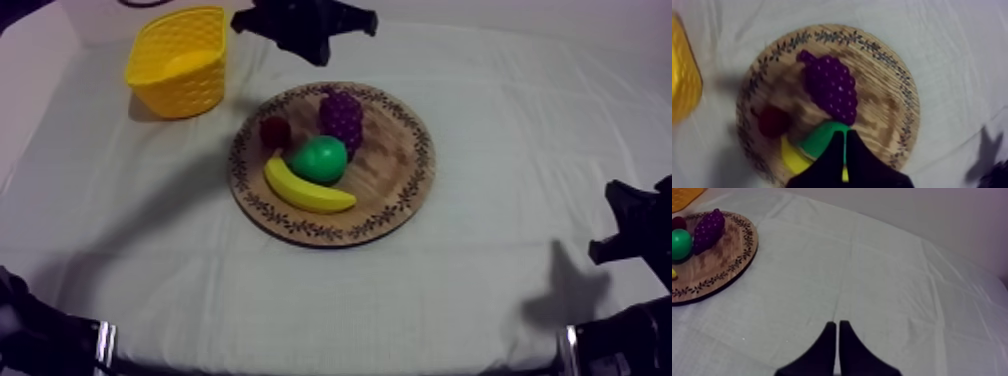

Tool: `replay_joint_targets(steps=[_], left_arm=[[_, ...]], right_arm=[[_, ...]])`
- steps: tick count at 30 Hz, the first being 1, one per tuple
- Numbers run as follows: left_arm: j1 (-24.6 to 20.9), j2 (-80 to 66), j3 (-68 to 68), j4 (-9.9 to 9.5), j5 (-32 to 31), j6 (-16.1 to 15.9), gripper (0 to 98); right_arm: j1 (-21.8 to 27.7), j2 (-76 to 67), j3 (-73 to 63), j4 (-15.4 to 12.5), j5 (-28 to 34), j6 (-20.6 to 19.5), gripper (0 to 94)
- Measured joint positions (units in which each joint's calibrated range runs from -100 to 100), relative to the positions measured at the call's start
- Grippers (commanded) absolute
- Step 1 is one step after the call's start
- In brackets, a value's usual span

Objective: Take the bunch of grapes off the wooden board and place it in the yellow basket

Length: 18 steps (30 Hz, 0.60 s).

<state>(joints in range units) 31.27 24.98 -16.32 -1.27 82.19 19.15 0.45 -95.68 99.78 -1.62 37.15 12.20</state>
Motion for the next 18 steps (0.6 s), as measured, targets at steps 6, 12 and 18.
replay_joint_targets(steps=[6,12,18], left_arm=[[-0.58,0.99,-0.88,2.42,7.20,8.57,0.0],[-0.72,1.36,-1.52,2.91,7.50,11.35,0.0],[-0.80,0.41,-0.65,2.80,5.03,9.81,2.2]], right_arm=[[0.00,0.00,0.00,0.00,0.00,0.00,0.5],[0.00,0.00,0.00,0.00,0.00,0.00,0.5],[0.00,0.00,0.00,0.00,0.17,0.00,0.5]])
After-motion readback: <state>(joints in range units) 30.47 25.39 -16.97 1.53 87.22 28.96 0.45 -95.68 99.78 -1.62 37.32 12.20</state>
